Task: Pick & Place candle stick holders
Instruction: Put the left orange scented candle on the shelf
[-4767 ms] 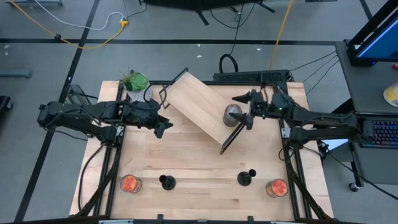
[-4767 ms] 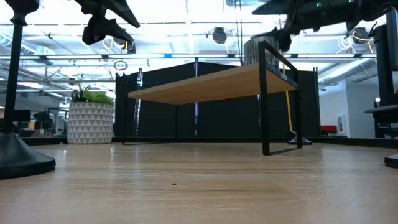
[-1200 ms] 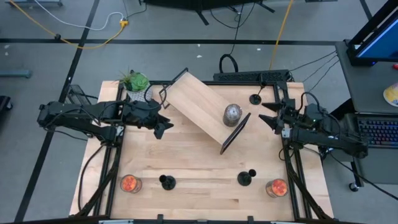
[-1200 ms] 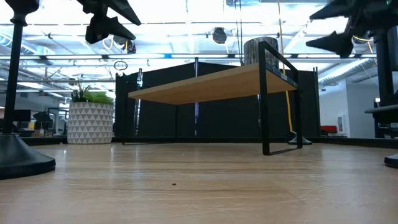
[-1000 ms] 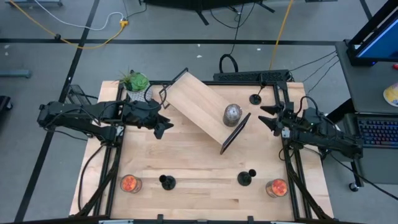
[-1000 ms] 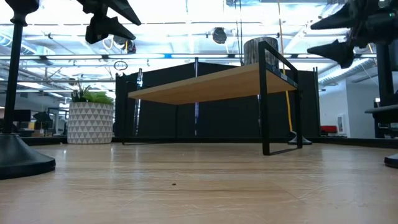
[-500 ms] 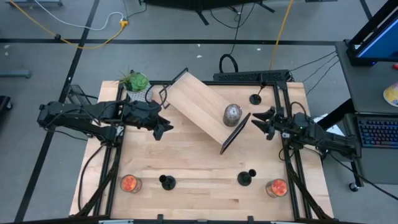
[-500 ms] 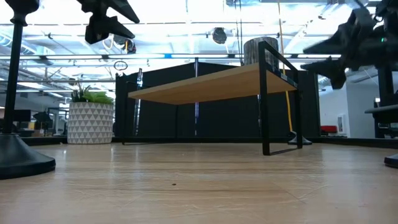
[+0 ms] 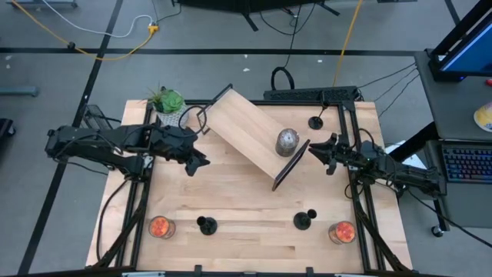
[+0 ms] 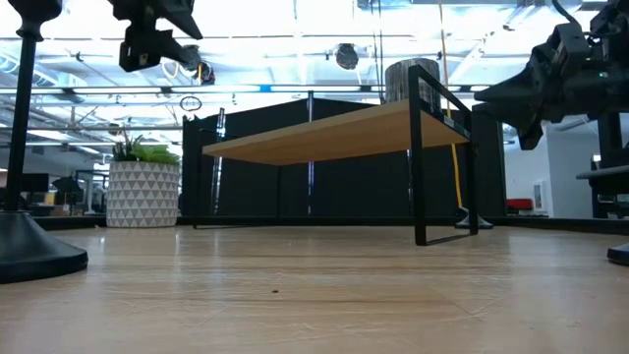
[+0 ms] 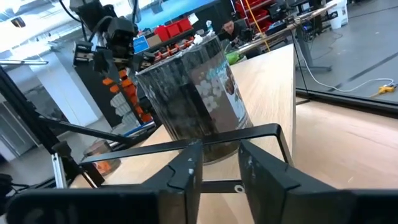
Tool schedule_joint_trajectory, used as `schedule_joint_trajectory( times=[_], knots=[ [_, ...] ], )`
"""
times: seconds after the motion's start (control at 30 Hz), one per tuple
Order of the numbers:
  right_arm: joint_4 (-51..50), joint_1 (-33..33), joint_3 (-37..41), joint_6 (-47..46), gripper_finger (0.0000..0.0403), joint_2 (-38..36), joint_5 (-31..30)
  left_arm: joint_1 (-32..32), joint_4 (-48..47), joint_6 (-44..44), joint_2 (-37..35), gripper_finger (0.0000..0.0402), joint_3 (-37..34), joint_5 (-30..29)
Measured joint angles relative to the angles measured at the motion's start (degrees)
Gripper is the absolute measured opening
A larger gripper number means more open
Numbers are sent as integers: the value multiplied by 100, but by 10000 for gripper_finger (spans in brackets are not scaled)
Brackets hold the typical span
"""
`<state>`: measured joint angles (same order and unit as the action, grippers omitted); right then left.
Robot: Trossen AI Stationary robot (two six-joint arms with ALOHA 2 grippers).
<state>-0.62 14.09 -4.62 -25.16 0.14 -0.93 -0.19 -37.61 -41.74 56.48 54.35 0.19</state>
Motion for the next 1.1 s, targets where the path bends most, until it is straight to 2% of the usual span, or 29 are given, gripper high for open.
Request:
schedule_joint_trajectory(
  times=[0.37,0.5,0.67,1.0,1.1],
  knots=[
    [-37,0,-37,196,24,-2,-17,-2,-47,28,-82,177,0,-5],
    [270,0,-37,100,3,-2,534,-2,-98,48,-82,177,0,-6],
    [247,0,-42,-314,1,0,895,-2,-235,46,-82,177,0,-4],
    [54,0,-55,-1080,1,2,2223,-4,-294,25,-80,177,0,-6],
    [-86,-2,-58,-1212,1,2,2365,-4,-295,-52,-80,177,0,-4]
  ],
)
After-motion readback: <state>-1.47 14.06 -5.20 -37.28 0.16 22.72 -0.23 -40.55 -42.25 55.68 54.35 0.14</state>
